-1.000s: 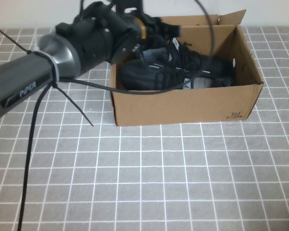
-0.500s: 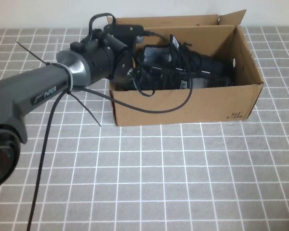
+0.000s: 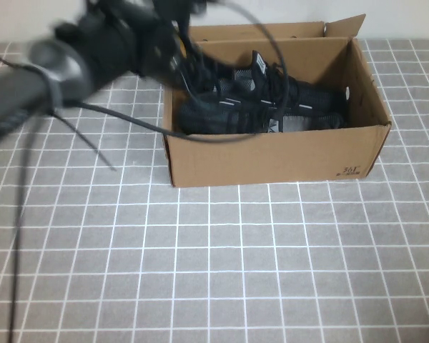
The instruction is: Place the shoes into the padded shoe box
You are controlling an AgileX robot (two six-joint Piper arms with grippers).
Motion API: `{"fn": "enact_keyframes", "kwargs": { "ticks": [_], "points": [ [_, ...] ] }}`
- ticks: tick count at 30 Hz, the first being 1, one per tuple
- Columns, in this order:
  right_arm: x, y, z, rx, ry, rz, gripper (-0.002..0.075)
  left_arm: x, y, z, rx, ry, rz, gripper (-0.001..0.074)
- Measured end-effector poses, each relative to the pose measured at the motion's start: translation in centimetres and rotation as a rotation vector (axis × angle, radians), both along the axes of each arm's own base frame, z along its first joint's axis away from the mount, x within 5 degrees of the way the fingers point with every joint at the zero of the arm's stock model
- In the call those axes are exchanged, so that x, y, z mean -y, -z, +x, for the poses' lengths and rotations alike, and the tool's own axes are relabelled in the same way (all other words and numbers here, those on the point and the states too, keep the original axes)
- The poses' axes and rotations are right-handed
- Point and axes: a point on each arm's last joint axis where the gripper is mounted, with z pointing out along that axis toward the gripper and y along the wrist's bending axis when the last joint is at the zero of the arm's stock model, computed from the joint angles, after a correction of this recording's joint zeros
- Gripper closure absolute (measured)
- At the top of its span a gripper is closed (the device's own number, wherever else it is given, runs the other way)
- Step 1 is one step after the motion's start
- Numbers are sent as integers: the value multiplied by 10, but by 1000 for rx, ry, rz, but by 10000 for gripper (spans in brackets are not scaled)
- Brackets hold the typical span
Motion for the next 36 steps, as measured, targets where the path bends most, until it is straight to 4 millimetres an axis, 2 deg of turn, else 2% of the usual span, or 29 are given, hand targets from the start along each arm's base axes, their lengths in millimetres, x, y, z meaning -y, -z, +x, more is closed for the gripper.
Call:
{"fn": "enact_keyframes", "kwargs": {
  "ticks": [4,9,13,17,22,28,31,36],
  "points": [
    [0,0,0,0,0,0,734,-19,-65,-33,96,49,9,738],
    [0,0,0,0,1,-10,734,-49,-127,-81,175,103,60,738],
    [1,0,0,0,2,-22,734,-72,-155,-119,187,136,79,738],
    [1,0,0,0,2,-23,734,-93,-163,-160,203,158,46,738],
    [1,0,0,0,2,-23,734,-119,-146,-209,221,178,-20,738],
    [1,0,0,0,2,-26,734,-141,-99,-259,186,198,-133,738],
    [1,0,0,0,2,-26,734,-147,-78,-276,185,198,-210,738],
    [1,0,0,0,2,-26,734,-153,-58,-292,190,193,-291,738]
  ]
}}
